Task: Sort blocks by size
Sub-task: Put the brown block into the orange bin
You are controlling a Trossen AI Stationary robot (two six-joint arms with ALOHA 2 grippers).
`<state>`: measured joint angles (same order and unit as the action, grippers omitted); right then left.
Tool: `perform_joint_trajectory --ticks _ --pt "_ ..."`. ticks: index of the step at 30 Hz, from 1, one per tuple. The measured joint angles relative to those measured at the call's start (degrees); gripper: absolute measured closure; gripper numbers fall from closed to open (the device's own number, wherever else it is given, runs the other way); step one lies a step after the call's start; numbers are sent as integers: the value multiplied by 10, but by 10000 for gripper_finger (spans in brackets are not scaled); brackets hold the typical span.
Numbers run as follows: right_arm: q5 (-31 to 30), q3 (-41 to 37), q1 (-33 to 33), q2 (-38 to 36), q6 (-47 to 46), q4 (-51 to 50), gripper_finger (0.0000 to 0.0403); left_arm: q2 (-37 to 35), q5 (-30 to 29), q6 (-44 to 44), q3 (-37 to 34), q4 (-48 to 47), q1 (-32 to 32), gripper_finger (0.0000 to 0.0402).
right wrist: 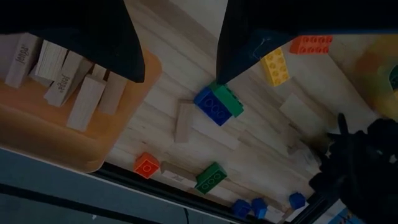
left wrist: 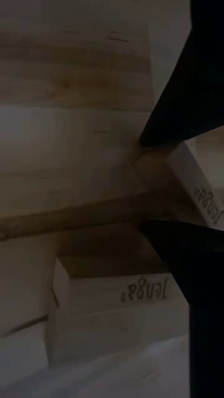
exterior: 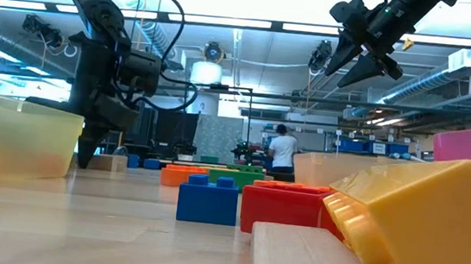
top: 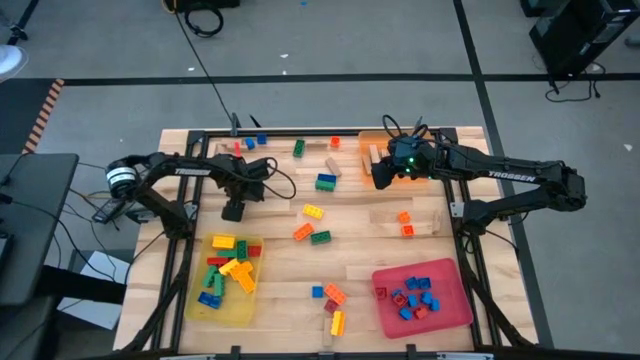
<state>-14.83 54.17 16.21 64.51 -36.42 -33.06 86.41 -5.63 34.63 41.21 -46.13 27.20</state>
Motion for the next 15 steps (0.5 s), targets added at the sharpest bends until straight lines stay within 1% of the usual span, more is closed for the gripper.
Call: perform_joint_trajectory --ticks 5,9,12,15 --pt "0 0 0 0 1 0 190 -2 -12 -1 -1 -3 0 197" --pt "0 0 0 0 2 0 190 -3 -9 -9 1 -10 -1 233" --pt "0 0 0 0 4 0 190 0 -12 -50 12 -39 0 261" --pt "0 0 0 0 5 0 190 -1 -13 -91 36 -61 0 275"
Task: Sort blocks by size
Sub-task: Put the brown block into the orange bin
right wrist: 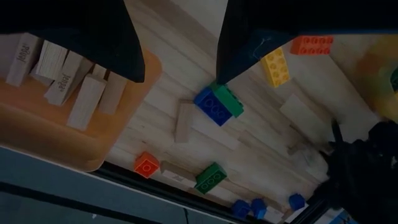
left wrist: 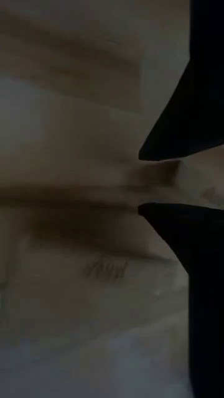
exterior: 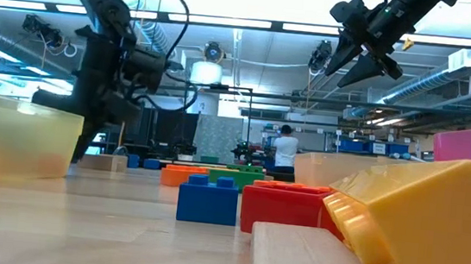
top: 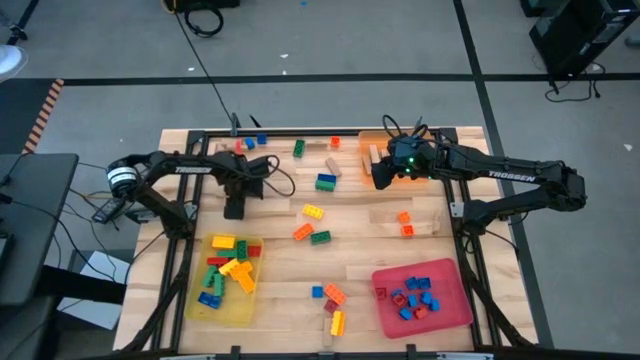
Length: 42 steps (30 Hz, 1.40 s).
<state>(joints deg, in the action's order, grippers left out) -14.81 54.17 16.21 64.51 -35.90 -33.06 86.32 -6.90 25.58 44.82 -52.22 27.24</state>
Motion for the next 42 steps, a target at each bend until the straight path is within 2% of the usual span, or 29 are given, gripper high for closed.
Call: perform_joint_trajectory --ticks 11,17,22,35,42 --pt "0 -9 0 0 14 4 190 -1 -7 -120 80 -77 0 278" --pt "37 -44 0 0 10 5 190 -1 -11 -52 60 -126 0 278" --pt "64 -68 -1 0 -22 15 190 -1 -1 -4 17 -116 1 278" --pt "70 -71 -5 0 -28 111 190 -1 20 -6 0 -107 1 278" --pt "70 -71 -5 0 -27 121 190 -14 20 -21 1 -118 10 278"
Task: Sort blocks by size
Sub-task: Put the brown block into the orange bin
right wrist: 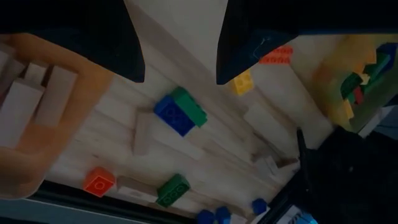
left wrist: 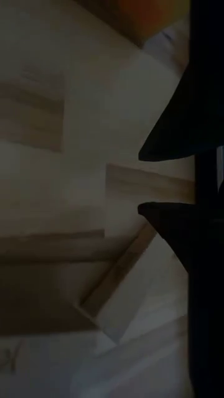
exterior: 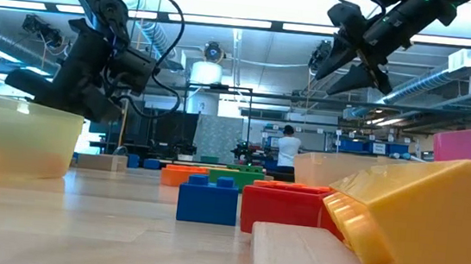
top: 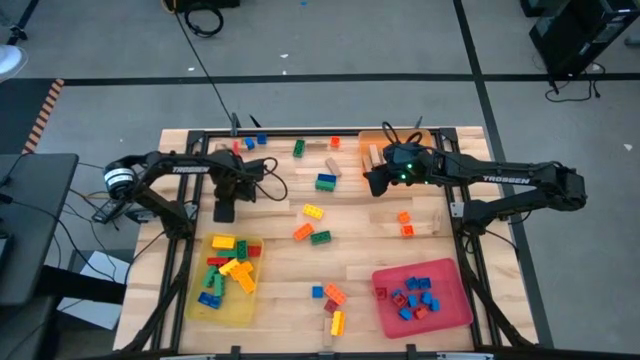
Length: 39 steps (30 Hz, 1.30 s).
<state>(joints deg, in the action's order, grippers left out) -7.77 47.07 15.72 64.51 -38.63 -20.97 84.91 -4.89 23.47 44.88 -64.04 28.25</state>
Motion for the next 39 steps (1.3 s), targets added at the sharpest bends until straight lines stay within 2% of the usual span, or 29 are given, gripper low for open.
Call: perform_joint_trajectory --ticks 6,10,16,24,28,32,39 --pt "0 0 0 0 -2 9 190 -1 0 -31 0 14 27 278" --pt "0 0 0 0 -2 16 190 -1 1 -108 0 51 31 266" --pt "4 0 0 0 -2 16 190 -1 -90 -206 0 58 33 217" --pt "5 0 0 0 -2 16 190 -1 -123 -255 0 75 38 141" --pt "22 0 2 0 -2 17 190 6 -93 -285 -1 77 60 127" --pt "29 0 2 0 -8 19 190 11 -90 -284 -23 91 87 128" --pt "30 0 2 0 -9 21 190 12 -23 -262 -25 95 121 133"
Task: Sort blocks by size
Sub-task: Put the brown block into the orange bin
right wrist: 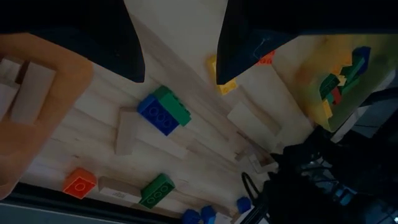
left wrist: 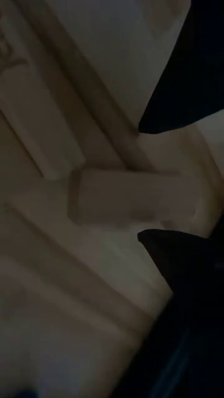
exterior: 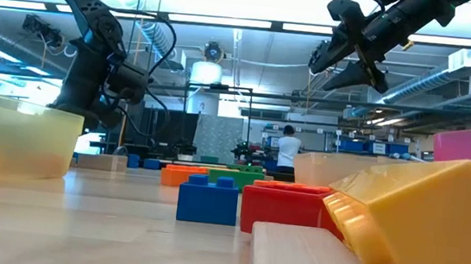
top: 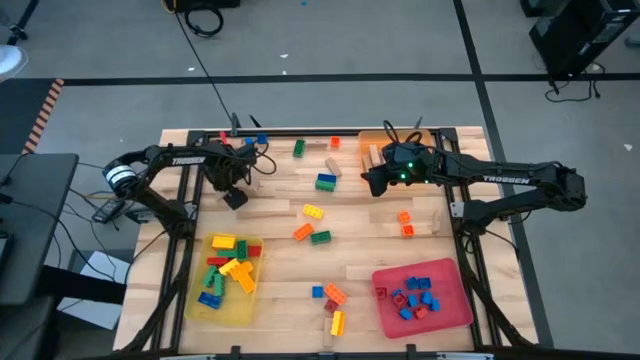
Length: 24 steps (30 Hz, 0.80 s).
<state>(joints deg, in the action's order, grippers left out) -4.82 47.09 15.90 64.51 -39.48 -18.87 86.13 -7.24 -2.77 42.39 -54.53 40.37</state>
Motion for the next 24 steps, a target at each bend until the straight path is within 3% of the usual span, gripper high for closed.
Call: perform_joint_trajectory --ticks 7,13,17,24 --pt "0 0 0 0 0 4 190 57 28 8 4 -1 9 176" --pt "0 0 0 0 0 13 190 74 32 8 14 -6 8 241" --pt "0 0 0 0 0 13 190 53 36 -5 28 -19 8 296" --pt "0 0 -1 0 0 13 190 -40 73 -66 34 -64 5 296"
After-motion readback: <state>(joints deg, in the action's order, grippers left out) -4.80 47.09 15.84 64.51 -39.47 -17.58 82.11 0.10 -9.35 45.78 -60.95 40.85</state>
